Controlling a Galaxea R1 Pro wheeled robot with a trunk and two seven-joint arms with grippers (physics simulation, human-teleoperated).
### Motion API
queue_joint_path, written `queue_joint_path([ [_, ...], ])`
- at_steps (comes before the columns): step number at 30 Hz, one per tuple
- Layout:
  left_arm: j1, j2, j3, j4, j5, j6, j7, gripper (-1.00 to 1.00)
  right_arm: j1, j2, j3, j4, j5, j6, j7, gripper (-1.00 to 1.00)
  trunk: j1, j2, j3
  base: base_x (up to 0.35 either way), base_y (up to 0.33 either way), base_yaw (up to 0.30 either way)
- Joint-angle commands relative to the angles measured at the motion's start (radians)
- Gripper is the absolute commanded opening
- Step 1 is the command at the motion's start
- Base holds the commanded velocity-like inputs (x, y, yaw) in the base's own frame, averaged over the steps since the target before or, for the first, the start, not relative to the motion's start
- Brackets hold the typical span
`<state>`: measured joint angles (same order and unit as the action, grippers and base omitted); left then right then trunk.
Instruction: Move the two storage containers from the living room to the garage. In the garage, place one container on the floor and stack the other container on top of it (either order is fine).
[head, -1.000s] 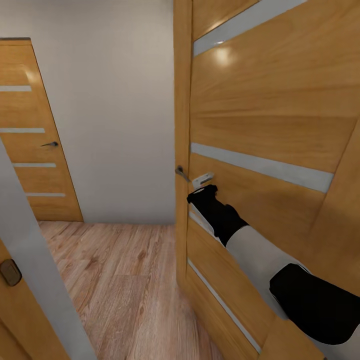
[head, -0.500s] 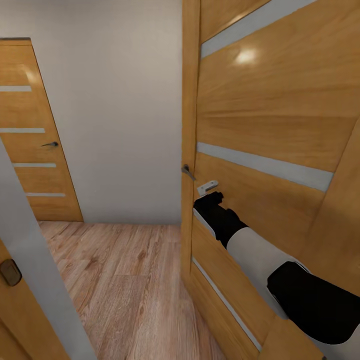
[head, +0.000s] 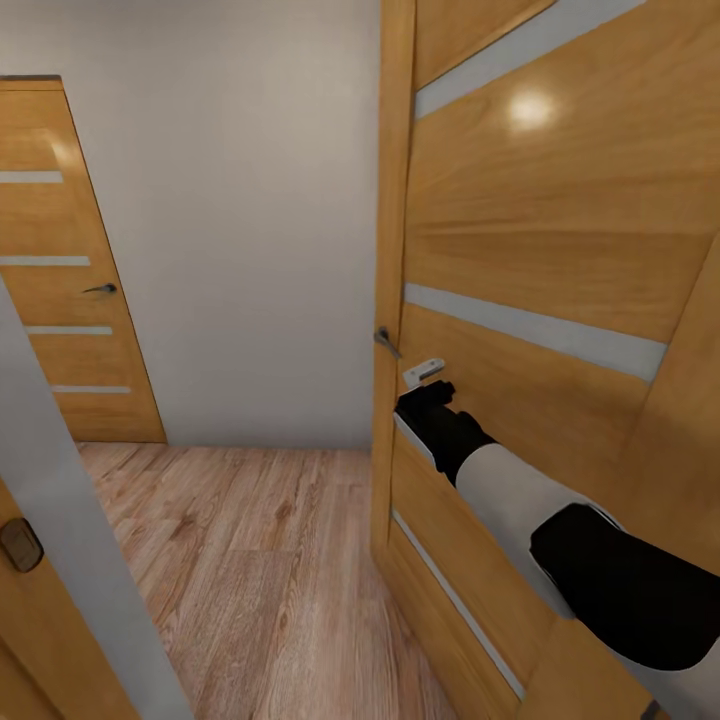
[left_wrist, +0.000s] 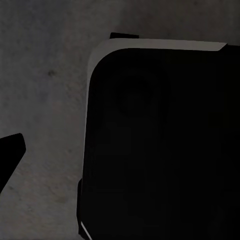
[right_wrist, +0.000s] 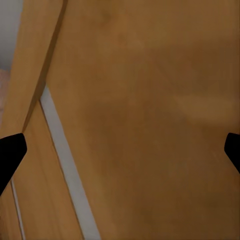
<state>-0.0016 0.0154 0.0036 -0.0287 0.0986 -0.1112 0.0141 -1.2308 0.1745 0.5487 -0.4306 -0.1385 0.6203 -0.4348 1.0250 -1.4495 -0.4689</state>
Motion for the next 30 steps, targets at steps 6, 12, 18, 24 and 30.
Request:
queue_joint_path([
  [6,0.0,0.0,0.0,0.0,0.01,-0.002,0.0,1.0,-0.007,0.0,0.005,0.014,0.0,0.004,-0.012,1.0,0.0,-0.001,-0.001,0.0,0.0,0.0],
  [12,0.0,0.0,0.0,0.0,0.01,-0.002,0.0,1.0,-0.007,0.0,0.004,-0.006,0.002,0.007,-0.009,1.0,0.0,-0.001,-0.001,0.0,0.0,0.0],
  [18,0.0,0.0,0.0,0.0,0.01,-0.002,0.0,1.0,-0.007,0.0,-0.001,-0.106,0.001,0.018,0.001,1.0,0.0,-0.001,-0.001,0.0,0.0,0.0],
  [24,0.0,0.0,0.0,0.0,0.01,-0.002,0.0,1.0,-0.003,0.0,-0.004,-0.223,-0.004,0.064,0.006,1.0,0.0,-0.001,-0.001,0.0,0.0,0.0],
  [30,0.0,0.0,0.0,0.0,0.01,-0.002,0.0,1.0,-0.003,0.0,-0.004,-0.23,-0.071,0.073,0.007,1.0,0.0,-0.001,-0.001,0.0,0.0,0.0],
])
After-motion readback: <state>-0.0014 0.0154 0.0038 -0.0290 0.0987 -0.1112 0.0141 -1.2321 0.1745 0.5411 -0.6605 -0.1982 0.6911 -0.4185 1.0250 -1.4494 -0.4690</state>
